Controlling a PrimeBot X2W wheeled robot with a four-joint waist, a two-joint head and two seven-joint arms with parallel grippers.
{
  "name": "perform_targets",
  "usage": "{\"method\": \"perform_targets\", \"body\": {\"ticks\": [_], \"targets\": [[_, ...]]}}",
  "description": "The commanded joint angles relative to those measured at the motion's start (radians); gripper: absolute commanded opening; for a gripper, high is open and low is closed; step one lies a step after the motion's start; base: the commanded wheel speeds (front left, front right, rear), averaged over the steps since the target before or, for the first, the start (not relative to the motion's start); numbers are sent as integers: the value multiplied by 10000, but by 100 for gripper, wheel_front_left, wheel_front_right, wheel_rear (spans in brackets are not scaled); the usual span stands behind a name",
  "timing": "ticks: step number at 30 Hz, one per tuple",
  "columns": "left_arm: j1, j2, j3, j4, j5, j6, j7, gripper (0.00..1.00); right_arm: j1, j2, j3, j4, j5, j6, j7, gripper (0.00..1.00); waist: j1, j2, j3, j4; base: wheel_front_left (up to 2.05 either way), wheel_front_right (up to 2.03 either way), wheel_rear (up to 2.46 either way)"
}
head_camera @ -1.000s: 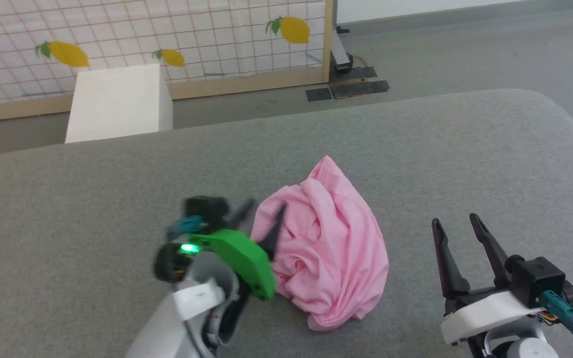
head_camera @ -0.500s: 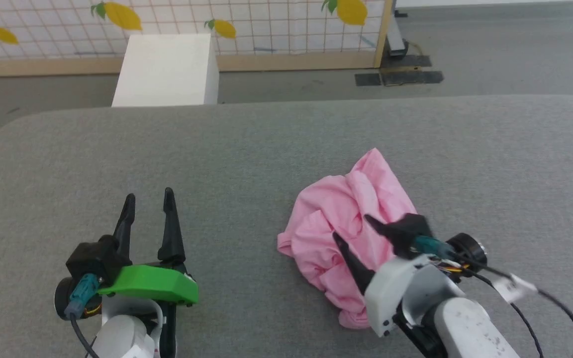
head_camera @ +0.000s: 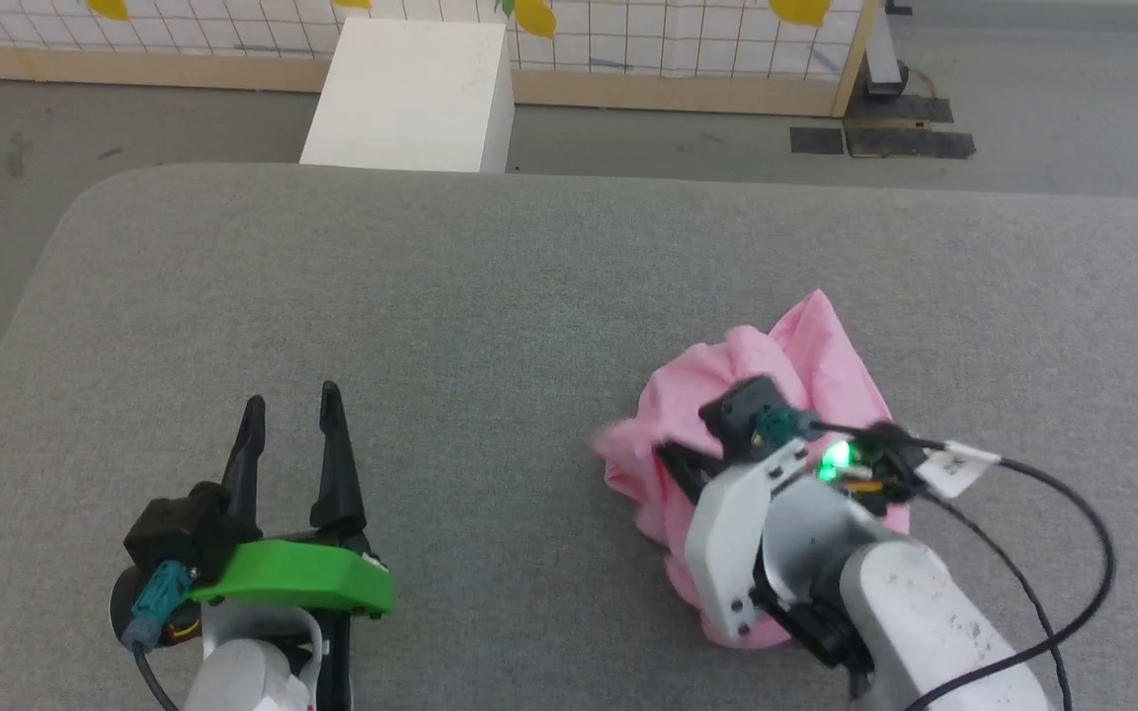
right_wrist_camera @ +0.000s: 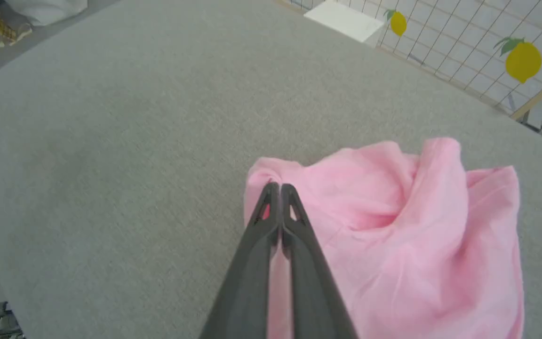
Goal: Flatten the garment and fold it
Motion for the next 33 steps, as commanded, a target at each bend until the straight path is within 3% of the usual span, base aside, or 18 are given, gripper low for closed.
{"method": "perform_targets", "body": {"ticks": [1, 5, 9, 20, 21, 22, 27, 33], "targets": [[148, -55, 65, 4, 129, -86, -35, 100, -323, 70, -43, -223, 118, -15, -380, 0, 1, 0, -117, -92, 0, 0, 0], [209, -97, 204, 38, 232, -213, -35, 100, -930, 203, -492, -699, 413, -15, -1775, 0, 1, 0, -285, -259, 0, 0, 0], [258, -124, 229, 102, 315, -338, -35, 100, -1238, 241, -1829, -724, 423, -15, -2815, 0, 1, 0, -437, -334, 0, 0, 0], [241, -155, -108, 284, 340, -513, -35, 100, 931, 247, -6974, 695, -781, -15, -2386, 0, 1, 0, -401, -310, 0, 0, 0], [229, -156, -135, 289, 337, -511, -35, 100, 1121, 247, -7318, 805, -719, -15, -2420, 17, 1, 0, -386, -323, 0, 0, 0], [210, -157, -173, 299, 341, -515, -35, 100, 1323, 247, -7673, 920, -704, -15, -2519, 100, 1, 0, -370, -337, 0, 0, 0], [126, -158, -341, 334, 328, -525, -35, 100, 2046, 247, -8666, 1212, -486, -15, -3279, 100, 1, 0, -364, -540, 0, 0, 0], [-218, -159, -1140, 715, 211, -709, -23, 100, 2691, 248, -8271, 732, -326, -15, -4873, 100, 1, 0, -434, -982, 0, 0, 0]]}}
